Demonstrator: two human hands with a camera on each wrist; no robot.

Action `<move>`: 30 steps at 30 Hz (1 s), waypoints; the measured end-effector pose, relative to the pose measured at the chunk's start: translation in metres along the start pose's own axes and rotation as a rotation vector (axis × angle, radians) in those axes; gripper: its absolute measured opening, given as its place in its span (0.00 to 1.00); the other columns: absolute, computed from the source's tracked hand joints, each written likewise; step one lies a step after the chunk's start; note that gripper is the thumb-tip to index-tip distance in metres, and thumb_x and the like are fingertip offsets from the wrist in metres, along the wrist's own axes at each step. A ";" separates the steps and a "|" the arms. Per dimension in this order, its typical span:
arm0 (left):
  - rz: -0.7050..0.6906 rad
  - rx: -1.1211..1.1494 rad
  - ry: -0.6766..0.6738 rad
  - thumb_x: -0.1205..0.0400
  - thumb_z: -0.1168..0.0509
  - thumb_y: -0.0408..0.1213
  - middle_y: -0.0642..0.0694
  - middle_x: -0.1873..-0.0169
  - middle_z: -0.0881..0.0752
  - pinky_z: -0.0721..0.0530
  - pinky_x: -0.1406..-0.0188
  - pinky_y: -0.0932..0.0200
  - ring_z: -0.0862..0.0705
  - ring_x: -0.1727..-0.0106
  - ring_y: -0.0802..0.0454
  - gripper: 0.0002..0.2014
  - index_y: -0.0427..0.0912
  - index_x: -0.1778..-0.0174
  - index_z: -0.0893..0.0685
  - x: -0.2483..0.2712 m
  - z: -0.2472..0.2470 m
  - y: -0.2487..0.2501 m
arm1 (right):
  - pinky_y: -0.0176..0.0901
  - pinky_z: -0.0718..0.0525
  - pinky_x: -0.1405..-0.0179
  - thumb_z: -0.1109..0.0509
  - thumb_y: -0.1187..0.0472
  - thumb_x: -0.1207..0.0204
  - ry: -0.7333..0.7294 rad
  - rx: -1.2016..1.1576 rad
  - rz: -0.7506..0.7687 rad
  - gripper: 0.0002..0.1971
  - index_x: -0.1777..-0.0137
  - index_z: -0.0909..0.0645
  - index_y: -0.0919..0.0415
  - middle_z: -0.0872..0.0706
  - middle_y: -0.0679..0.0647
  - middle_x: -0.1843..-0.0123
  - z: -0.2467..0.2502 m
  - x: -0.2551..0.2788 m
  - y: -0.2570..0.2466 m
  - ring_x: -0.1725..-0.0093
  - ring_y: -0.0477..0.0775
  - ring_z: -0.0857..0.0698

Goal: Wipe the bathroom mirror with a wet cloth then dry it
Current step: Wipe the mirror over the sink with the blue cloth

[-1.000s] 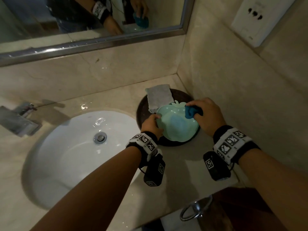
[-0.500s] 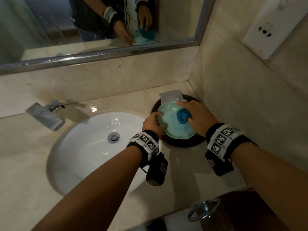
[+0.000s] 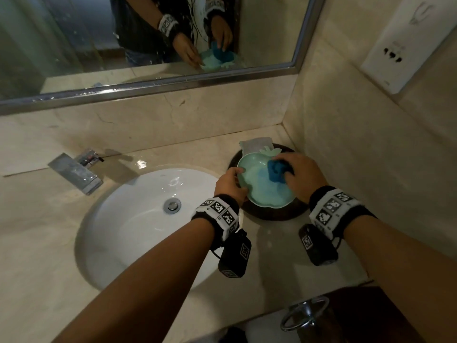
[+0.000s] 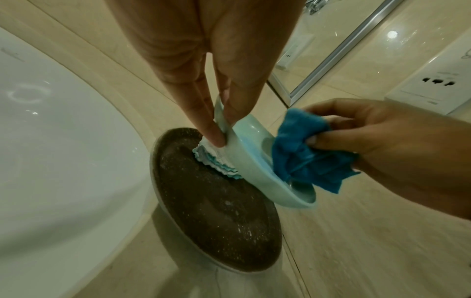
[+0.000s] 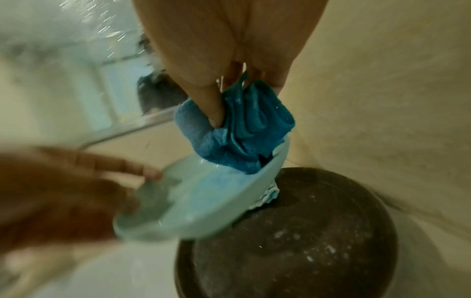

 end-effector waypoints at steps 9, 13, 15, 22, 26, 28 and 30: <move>0.057 -0.071 -0.013 0.26 0.33 0.24 0.37 0.40 0.19 0.15 0.44 0.42 0.18 0.40 0.37 0.23 0.47 0.37 0.23 -0.045 -0.040 -0.030 | 0.31 0.27 0.46 0.39 0.74 0.23 0.352 -0.255 -0.233 0.16 0.38 0.23 0.60 0.19 0.55 0.39 0.030 -0.005 0.033 0.43 0.44 0.24; 0.086 -0.129 -0.066 0.26 0.33 0.26 0.37 0.39 0.20 0.15 0.43 0.41 0.19 0.40 0.36 0.23 0.49 0.36 0.25 -0.062 -0.064 -0.042 | 0.32 0.26 0.47 0.39 0.77 0.26 0.325 -0.237 -0.228 0.17 0.40 0.23 0.61 0.19 0.59 0.39 0.028 0.000 0.049 0.43 0.50 0.22; 0.086 -0.155 -0.081 0.26 0.33 0.26 0.37 0.39 0.20 0.15 0.43 0.41 0.19 0.40 0.36 0.23 0.49 0.36 0.24 -0.066 -0.073 -0.045 | 0.36 0.24 0.46 0.39 0.77 0.26 0.312 -0.222 -0.240 0.17 0.41 0.23 0.60 0.19 0.59 0.40 0.028 0.003 0.057 0.42 0.53 0.21; 0.058 -0.279 -0.119 0.24 0.34 0.28 0.36 0.41 0.18 0.16 0.43 0.44 0.18 0.41 0.35 0.21 0.45 0.36 0.26 -0.068 -0.080 -0.048 | 0.36 0.23 0.49 0.41 0.77 0.25 0.317 -0.270 -0.281 0.16 0.42 0.23 0.61 0.20 0.52 0.46 0.034 0.012 0.063 0.46 0.49 0.21; 0.018 -0.442 -0.205 0.23 0.31 0.35 0.39 0.37 0.18 0.21 0.35 0.50 0.19 0.37 0.39 0.24 0.44 0.31 0.27 -0.060 -0.066 -0.039 | 0.30 0.26 0.53 0.40 0.76 0.23 0.289 -0.252 -0.269 0.15 0.42 0.23 0.61 0.21 0.51 0.48 0.035 0.013 0.054 0.48 0.48 0.21; -0.026 -0.494 -0.226 0.21 0.31 0.39 0.40 0.33 0.20 0.24 0.34 0.55 0.21 0.34 0.40 0.26 0.45 0.28 0.28 -0.051 -0.051 -0.024 | 0.34 0.24 0.52 0.39 0.74 0.22 0.274 -0.256 -0.242 0.13 0.42 0.23 0.60 0.20 0.51 0.47 0.035 0.010 0.042 0.48 0.48 0.21; -0.101 -0.472 -0.204 0.19 0.33 0.42 0.42 0.32 0.21 0.26 0.37 0.57 0.22 0.32 0.42 0.24 0.44 0.27 0.29 -0.040 -0.032 0.000 | 0.37 0.21 0.50 0.38 0.73 0.21 0.244 -0.261 -0.193 0.12 0.43 0.22 0.58 0.19 0.50 0.47 0.034 0.005 0.026 0.48 0.48 0.20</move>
Point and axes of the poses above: each hand's wrist, its own x-axis away from the middle knuckle, its own z-axis out of the back of the hand, y = z × x, the point moved 2 cm from there along -x, towards the middle knuckle
